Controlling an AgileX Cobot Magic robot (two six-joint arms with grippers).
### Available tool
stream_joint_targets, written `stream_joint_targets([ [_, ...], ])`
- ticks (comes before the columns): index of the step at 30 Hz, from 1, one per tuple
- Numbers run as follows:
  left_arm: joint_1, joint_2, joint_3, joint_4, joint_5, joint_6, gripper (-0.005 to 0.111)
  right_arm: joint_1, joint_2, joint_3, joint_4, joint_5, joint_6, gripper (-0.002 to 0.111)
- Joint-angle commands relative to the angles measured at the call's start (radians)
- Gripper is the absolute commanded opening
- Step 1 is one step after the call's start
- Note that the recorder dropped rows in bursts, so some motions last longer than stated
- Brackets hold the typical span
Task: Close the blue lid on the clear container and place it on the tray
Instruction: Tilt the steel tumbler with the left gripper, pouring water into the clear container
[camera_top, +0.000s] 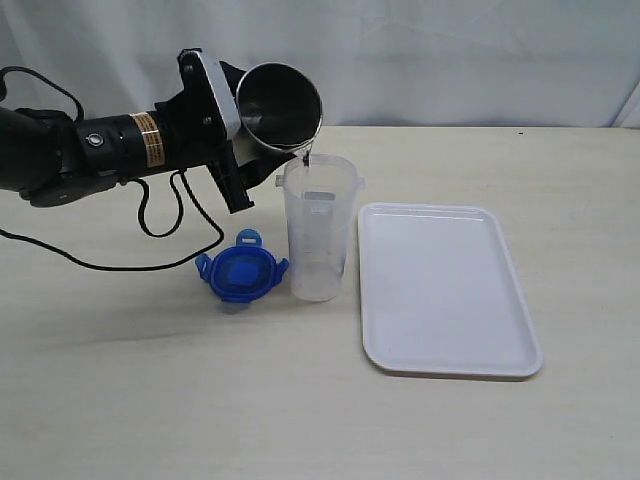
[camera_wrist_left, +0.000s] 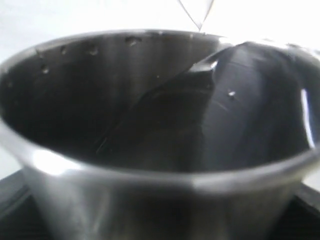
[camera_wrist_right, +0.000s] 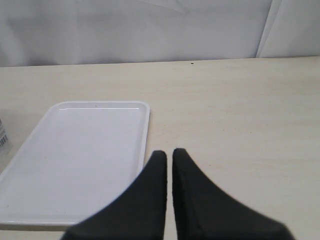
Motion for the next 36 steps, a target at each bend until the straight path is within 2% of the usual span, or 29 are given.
stream_joint_targets([
  [1, -0.003, -0.021, -0.015, -0.045, -0.069, 0.031, 0.0, 0.003, -0.005, 0.003, -0.003, 0.003, 0.0, 0.005],
  [36, -0.003, -0.021, -0.015, -0.045, -0.055, 0.115, 0.0, 0.003, -0.005, 0.003, -0.003, 0.003, 0.0, 0.005],
])
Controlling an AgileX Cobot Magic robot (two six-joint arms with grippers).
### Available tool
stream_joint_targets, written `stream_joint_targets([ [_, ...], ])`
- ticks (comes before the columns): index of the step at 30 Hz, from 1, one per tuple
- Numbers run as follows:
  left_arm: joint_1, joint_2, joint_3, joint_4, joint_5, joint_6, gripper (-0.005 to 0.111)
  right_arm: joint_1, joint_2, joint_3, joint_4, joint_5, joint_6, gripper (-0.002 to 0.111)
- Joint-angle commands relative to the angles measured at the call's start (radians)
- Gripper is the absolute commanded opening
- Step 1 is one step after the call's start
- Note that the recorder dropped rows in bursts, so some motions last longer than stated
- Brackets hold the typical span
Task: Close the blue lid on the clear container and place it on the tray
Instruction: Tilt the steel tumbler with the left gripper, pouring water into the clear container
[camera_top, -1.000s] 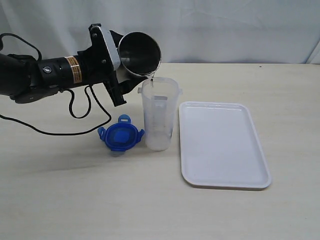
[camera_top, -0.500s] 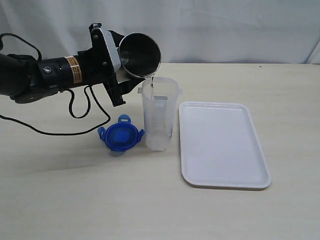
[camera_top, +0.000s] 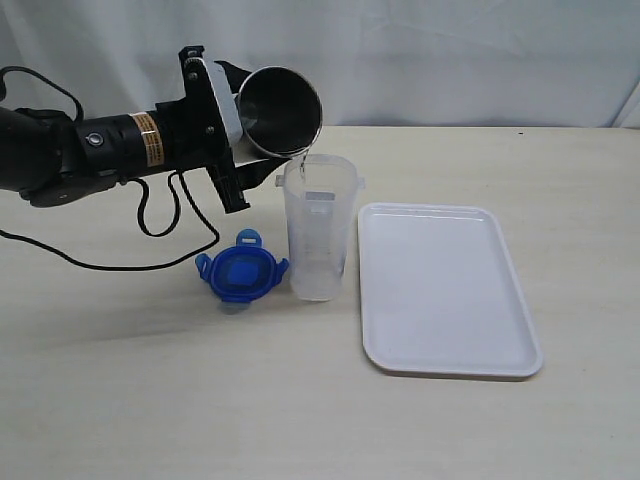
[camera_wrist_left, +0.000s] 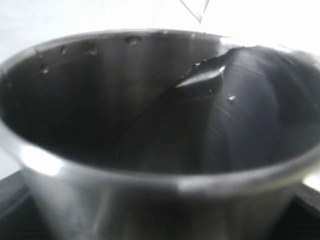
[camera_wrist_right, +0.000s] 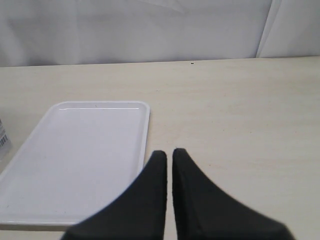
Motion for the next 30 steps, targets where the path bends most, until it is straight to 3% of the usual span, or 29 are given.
stream_joint_targets([
  [1, -0.003, -0.021, -0.015, -0.038, -0.063, 0.024, 0.0, 0.003, -0.005, 0.003, -0.003, 0.003, 0.0, 0.005],
  [11, -0.003, -0.021, -0.015, -0.038, -0.063, 0.013, 0.0, 0.003, -0.005, 0.003, -0.003, 0.003, 0.0, 0.005],
  [25, -0.003, -0.021, -0.015, -0.037, -0.063, -0.238, 0.0, 0.003, -0.005, 0.003, -0.003, 0.003, 0.0, 0.005],
  [30, -0.003, -0.021, -0.015, -0.035, -0.063, -0.258, 0.0, 0.003, -0.005, 0.003, -0.003, 0.003, 0.0, 0.005],
])
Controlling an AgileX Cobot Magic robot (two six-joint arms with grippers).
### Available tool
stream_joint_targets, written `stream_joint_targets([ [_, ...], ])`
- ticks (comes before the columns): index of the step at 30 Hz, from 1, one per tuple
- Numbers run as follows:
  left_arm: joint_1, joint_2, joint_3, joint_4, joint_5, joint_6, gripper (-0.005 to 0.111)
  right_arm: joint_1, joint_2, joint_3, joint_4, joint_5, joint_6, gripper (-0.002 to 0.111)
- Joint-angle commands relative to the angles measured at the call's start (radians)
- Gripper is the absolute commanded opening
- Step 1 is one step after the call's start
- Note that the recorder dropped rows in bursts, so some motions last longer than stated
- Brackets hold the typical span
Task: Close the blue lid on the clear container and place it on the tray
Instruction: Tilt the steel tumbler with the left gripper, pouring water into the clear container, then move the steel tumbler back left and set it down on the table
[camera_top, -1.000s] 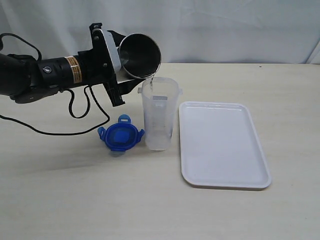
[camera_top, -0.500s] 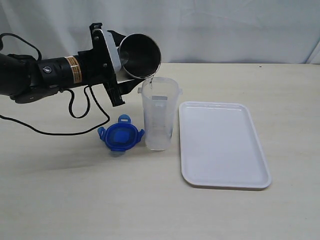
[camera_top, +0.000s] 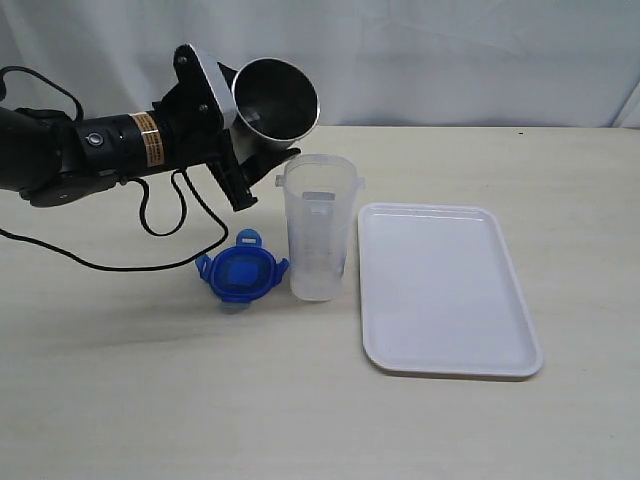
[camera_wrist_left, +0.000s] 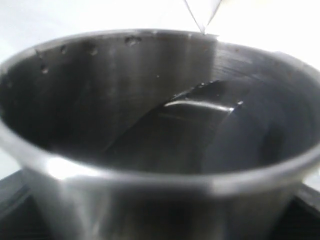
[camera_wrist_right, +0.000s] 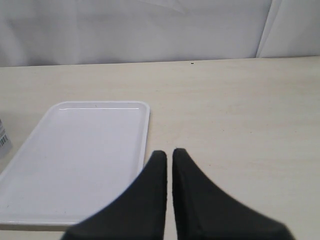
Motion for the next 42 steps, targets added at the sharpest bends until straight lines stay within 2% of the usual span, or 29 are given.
stream_joint_targets([
  [1, -0.003, -0.021, -0.015, -0.035, -0.063, -0.016, 0.0, 0.003, -0.005, 0.003, -0.003, 0.003, 0.0, 0.005],
  [15, -0.003, -0.021, -0.015, -0.037, -0.04, 0.296, 0.0, 0.003, -0.005, 0.003, -0.003, 0.003, 0.0, 0.005],
  [25, -0.003, -0.021, -0.015, -0.037, -0.039, 0.298, 0.0, 0.003, -0.005, 0.003, -0.003, 0.003, 0.0, 0.005],
  [27, -0.003, -0.021, -0.015, -0.037, -0.04, 0.271, 0.0, 0.003, -0.005, 0.003, -0.003, 0.003, 0.0, 0.005],
  [35, -0.003, -0.021, -0.015, -0.041, -0.04, -0.011, 0.0, 0.003, -0.005, 0.003, -0.003, 0.003, 0.0, 0.005],
  [42, -0.001, -0.017, -0.015, -0.194, -0.035, -0.252, 0.0, 0.003, -0.005, 0.003, -0.003, 0.003, 0.0, 0.005],
])
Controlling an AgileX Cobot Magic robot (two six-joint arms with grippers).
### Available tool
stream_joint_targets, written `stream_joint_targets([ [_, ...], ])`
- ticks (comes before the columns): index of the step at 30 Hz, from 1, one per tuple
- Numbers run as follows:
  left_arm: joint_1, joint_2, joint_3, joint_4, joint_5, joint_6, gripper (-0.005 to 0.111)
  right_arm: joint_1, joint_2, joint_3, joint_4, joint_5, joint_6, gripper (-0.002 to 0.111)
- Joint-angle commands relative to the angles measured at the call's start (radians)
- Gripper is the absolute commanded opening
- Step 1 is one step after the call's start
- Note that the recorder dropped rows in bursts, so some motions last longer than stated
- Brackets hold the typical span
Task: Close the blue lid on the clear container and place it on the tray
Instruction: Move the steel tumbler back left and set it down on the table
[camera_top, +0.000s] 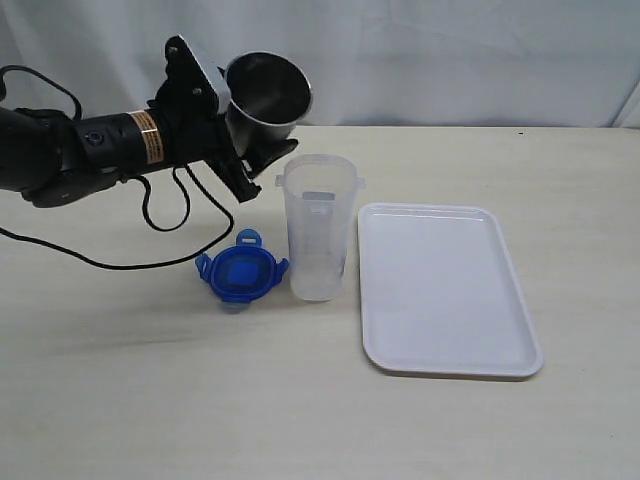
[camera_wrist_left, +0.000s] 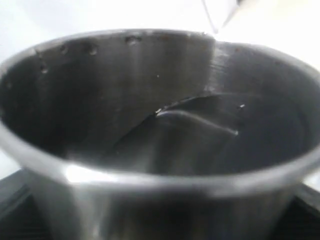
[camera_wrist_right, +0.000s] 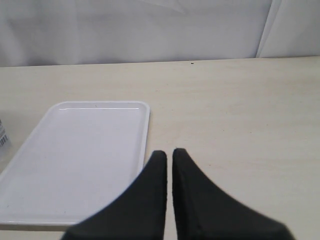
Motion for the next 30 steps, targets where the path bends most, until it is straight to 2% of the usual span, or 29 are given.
stream_joint_targets([
  [1, -0.001, -0.017, -0.015, -0.153, -0.059, -0.135, 0.0, 0.003, -0.005, 0.003, -0.003, 0.003, 0.0, 0.005],
  [5, -0.001, -0.007, -0.015, -0.296, -0.056, -0.155, 0.0, 0.003, -0.005, 0.003, -0.003, 0.003, 0.0, 0.005],
  [9, 0.023, 0.076, -0.029, -0.418, -0.151, -0.155, 0.0, 0.003, -0.005, 0.003, -0.003, 0.003, 0.0, 0.005],
  [21, 0.265, 0.2, -0.093, -0.414, -0.146, -0.155, 0.0, 0.003, -0.005, 0.003, -0.003, 0.003, 0.0, 0.005],
  [30, 0.279, 0.289, -0.095, -0.415, -0.217, -0.171, 0.0, 0.003, -0.005, 0.003, -0.003, 0.003, 0.0, 0.005],
])
